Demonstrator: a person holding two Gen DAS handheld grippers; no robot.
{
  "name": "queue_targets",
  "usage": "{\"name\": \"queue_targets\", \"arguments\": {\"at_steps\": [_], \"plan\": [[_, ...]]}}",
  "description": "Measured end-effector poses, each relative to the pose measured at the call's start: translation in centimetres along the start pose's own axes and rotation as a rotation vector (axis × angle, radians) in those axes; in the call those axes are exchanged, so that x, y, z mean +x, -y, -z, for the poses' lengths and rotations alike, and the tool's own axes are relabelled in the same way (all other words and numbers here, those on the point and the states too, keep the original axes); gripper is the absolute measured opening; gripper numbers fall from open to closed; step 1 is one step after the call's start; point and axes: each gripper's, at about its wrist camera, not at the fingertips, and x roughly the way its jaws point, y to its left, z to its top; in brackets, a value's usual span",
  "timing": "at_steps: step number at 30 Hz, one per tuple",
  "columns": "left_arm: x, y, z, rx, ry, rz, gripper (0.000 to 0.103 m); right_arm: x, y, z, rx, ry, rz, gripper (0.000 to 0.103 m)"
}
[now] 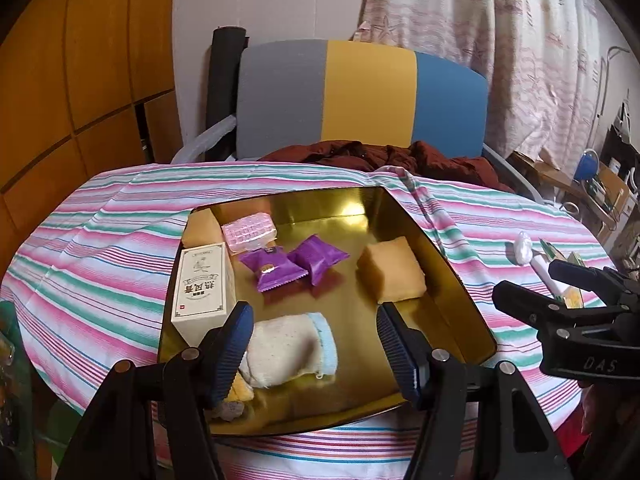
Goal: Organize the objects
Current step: 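Move both grippers from the tray back to the remaining items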
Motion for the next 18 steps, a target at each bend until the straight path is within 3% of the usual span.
{"name": "queue_targets", "arguments": {"at_steps": [11, 18], "plan": [[0.3, 0.8, 0.2, 0.018, -0.016, 0.054, 0.065, -0.5, 6.5, 1.6, 0.107, -0.056, 0.077, 0.103], [0.2, 2.7, -0.1, 0.059, -0.015, 0.141, 0.065, -3.1, 17.3, 2.5, 0.298, -0.044, 0.247, 0.103]]}}
